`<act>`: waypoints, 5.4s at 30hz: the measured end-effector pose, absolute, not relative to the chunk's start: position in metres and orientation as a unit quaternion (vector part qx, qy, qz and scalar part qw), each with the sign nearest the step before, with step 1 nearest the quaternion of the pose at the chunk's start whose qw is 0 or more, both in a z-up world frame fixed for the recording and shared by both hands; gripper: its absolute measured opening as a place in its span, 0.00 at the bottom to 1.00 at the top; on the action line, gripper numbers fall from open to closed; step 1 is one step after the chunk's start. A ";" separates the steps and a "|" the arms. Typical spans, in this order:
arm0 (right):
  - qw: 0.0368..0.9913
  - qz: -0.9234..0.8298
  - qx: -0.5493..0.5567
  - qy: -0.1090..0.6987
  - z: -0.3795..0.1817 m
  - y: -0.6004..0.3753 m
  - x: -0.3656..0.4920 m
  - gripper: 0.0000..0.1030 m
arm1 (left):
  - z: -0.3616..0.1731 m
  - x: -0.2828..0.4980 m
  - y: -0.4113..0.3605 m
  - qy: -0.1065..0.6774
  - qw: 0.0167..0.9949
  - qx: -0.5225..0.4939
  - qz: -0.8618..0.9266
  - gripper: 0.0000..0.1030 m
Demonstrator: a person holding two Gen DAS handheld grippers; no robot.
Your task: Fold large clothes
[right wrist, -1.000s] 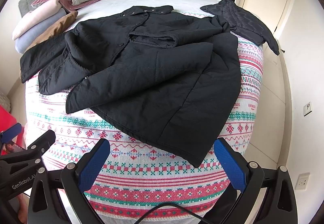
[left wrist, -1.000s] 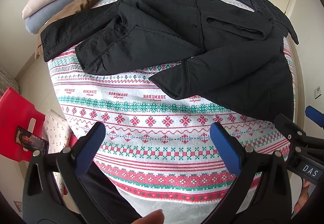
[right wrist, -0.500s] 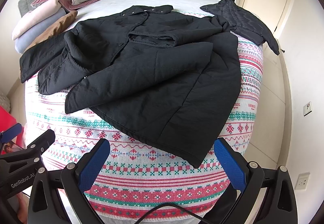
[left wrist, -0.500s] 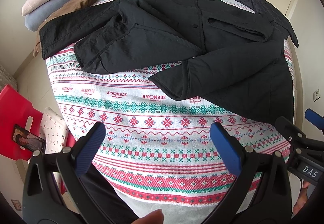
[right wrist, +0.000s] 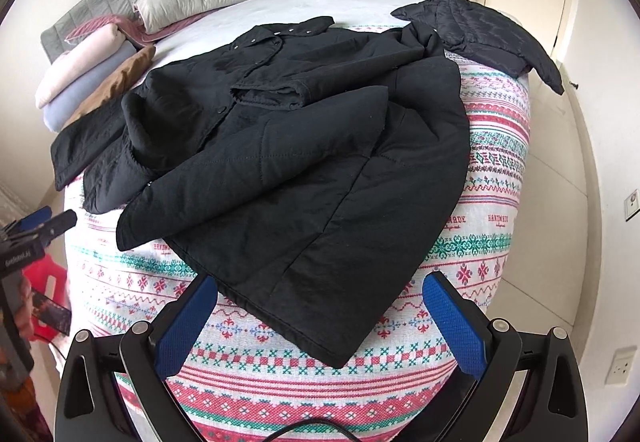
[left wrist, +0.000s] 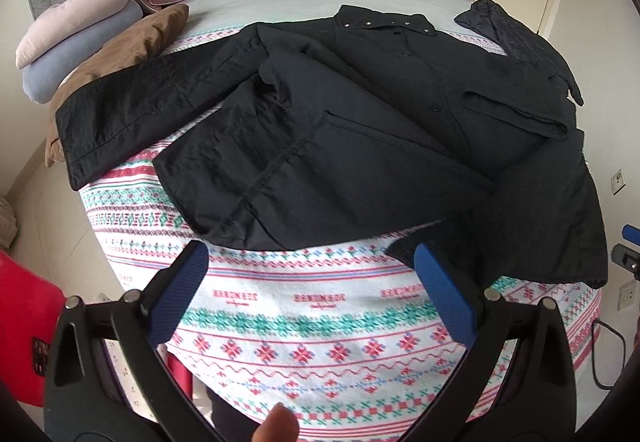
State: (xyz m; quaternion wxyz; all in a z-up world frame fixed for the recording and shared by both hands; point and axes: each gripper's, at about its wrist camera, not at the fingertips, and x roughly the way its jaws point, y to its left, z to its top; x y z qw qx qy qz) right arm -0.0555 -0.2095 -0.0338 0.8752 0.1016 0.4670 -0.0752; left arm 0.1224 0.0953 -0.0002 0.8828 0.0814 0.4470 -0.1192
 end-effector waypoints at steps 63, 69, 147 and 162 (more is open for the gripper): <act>0.875 -0.116 0.186 0.432 -0.006 -0.340 -0.155 0.61 | 0.019 -0.034 0.122 0.438 0.853 0.004 -0.284 0.56; 0.887 -0.158 0.134 0.412 0.013 -0.335 -0.148 0.64 | -0.044 -0.055 0.009 0.512 0.747 0.072 -0.417 0.57; 0.805 0.193 -0.134 0.545 -0.038 -0.193 0.212 0.76 | 0.025 0.341 0.065 0.438 0.894 0.010 -0.098 0.81; 0.857 0.013 -0.186 0.480 0.041 -0.237 0.203 0.10 | 0.051 0.279 0.034 0.450 0.878 0.024 -0.161 0.81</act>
